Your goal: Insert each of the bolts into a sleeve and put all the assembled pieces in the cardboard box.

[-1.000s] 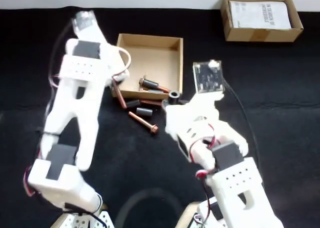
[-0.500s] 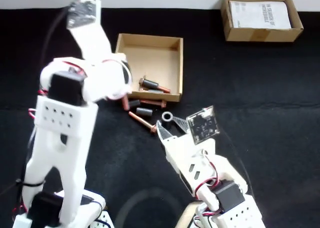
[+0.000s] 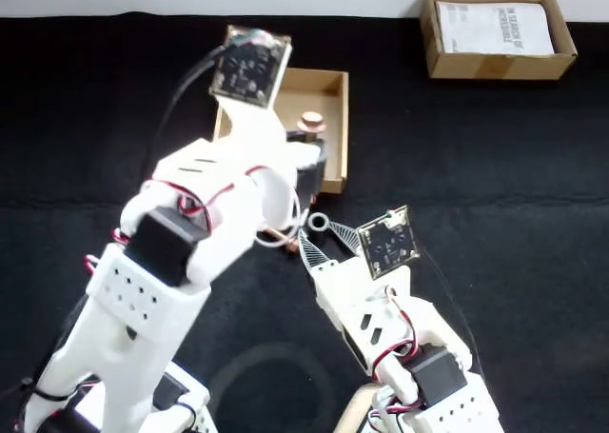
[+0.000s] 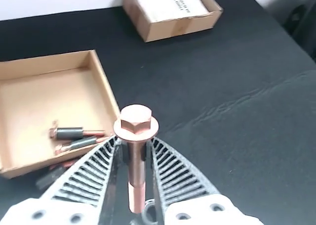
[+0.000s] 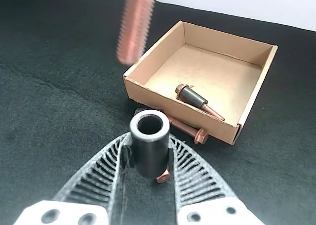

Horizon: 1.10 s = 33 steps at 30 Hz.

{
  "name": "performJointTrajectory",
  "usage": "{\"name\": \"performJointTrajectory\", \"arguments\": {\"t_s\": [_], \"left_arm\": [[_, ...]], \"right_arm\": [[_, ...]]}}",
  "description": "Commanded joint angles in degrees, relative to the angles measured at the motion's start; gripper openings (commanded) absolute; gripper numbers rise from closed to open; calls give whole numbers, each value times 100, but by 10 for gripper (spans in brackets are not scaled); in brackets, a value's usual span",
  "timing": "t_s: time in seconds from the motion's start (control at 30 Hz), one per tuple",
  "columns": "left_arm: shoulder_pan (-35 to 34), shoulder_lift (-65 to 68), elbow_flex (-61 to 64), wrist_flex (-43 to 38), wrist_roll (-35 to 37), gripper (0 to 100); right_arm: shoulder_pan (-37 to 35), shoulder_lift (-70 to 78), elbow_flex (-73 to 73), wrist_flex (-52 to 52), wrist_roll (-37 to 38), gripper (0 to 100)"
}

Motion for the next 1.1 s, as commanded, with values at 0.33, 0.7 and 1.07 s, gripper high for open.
{"name": "performJointTrajectory", "arguments": {"t_s": [0.33, 0.7, 1.07], "left_arm": [[268, -426, 813, -519, 0, 9], [593, -426, 1411, -1266, 9, 9], [673, -1059, 1815, -1029, 0, 9]], "right_arm": [[-22, -92, -22, -101, 44, 7], [-22, -84, 22, -92, 44, 7], [251, -84, 31, -110, 44, 7]]}}
